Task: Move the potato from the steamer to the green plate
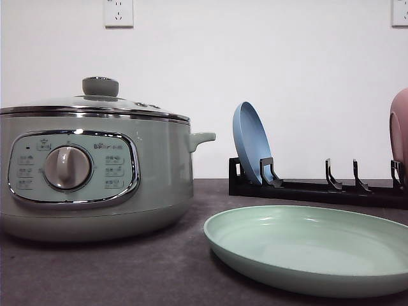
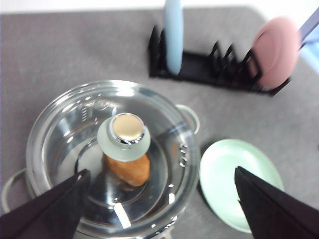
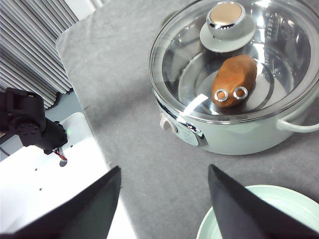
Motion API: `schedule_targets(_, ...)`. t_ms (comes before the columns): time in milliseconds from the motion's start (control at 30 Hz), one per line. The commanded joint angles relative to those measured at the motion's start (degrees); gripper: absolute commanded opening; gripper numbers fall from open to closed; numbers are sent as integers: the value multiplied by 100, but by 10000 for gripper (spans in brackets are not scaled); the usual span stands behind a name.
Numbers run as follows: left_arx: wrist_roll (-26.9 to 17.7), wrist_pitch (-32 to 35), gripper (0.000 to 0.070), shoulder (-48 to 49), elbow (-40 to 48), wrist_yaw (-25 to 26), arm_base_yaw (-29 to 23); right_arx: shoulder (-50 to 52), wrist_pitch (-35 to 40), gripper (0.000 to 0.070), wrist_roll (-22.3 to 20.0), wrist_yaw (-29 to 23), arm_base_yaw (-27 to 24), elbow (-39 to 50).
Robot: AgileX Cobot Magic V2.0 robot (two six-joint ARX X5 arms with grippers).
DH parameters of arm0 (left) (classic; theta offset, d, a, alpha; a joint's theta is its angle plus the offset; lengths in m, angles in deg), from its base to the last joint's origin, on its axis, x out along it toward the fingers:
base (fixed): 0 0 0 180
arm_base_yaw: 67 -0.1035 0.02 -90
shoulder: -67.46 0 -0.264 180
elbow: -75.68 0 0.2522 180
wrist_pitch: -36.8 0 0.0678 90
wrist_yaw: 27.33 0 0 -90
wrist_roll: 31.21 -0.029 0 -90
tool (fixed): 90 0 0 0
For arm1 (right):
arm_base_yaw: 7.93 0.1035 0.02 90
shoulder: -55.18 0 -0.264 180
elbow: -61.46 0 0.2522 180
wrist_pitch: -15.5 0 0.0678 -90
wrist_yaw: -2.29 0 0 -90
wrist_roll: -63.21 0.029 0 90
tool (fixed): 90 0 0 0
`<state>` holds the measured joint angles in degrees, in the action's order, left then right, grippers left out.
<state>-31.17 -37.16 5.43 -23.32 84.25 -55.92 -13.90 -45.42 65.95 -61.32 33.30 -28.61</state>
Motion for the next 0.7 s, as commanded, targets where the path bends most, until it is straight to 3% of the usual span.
schedule_targets(0, -158, -55, 591, -357, -345, -221, 156, -46, 12, 345, -113, 15, 50, -111)
schedule_targets(200, -260, -156, 590, -1278, -826, -734, 629, -46, -65, 346, -152, 14, 50, -111)
schedule_targets(533, -459, -83, 590, -2399, -889, -1820, 1123, -46, -133, 345, -170, 13, 50, -111)
schedule_targets(667, -526, -9, 590, -2698, -889, -1912, 1183, -46, -137, 345, -170, 13, 50, -111)
